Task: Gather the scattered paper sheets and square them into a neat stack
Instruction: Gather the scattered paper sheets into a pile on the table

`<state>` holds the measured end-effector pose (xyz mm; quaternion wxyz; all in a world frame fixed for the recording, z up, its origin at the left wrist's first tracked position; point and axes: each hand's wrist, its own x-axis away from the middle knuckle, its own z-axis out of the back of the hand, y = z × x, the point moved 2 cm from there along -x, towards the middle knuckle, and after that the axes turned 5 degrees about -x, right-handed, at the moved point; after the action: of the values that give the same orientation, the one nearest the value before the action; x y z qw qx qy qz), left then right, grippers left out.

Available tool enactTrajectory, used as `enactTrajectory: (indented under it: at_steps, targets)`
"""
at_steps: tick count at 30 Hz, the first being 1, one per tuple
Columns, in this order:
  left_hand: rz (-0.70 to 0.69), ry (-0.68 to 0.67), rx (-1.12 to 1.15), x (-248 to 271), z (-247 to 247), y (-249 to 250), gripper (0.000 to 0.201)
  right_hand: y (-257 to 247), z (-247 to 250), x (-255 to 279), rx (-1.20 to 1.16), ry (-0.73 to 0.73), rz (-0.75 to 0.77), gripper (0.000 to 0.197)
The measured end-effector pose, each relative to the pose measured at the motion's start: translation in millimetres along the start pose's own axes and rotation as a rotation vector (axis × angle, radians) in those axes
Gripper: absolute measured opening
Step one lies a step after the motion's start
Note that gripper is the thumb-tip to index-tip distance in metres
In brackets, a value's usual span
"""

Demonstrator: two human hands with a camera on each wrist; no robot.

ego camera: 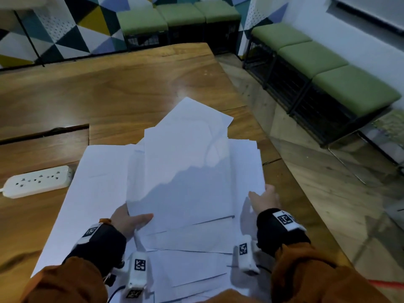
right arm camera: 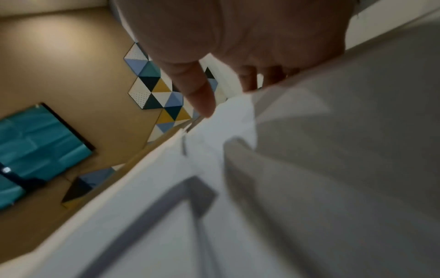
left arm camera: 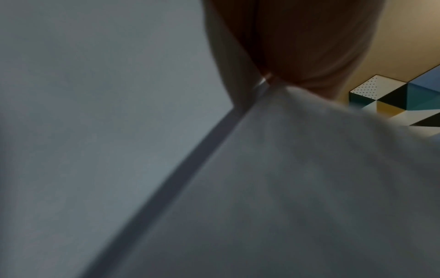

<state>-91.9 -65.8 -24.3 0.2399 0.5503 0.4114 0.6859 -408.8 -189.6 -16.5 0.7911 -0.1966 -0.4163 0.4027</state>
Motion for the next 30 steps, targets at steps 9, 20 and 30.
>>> enactTrajectory:
  at_steps: [9,20,30]
  targets:
    - [-0.035,0.002,0.028,-4.5,-5.2,-8.1,0.087,-9.7,3.6,10.3,-0.054,-0.068,0.042,0.057]
    - [-0.098,-0.102,-0.143,1.6,-30.4,2.1,0.089,3.6,-15.7,12.0,-0.277,-0.455,0.032,0.049]
    - [0.306,0.392,-1.073,15.6,50.4,-6.1,0.079,5.8,-20.9,-5.8,-0.364,-0.615,-0.017,0.095]
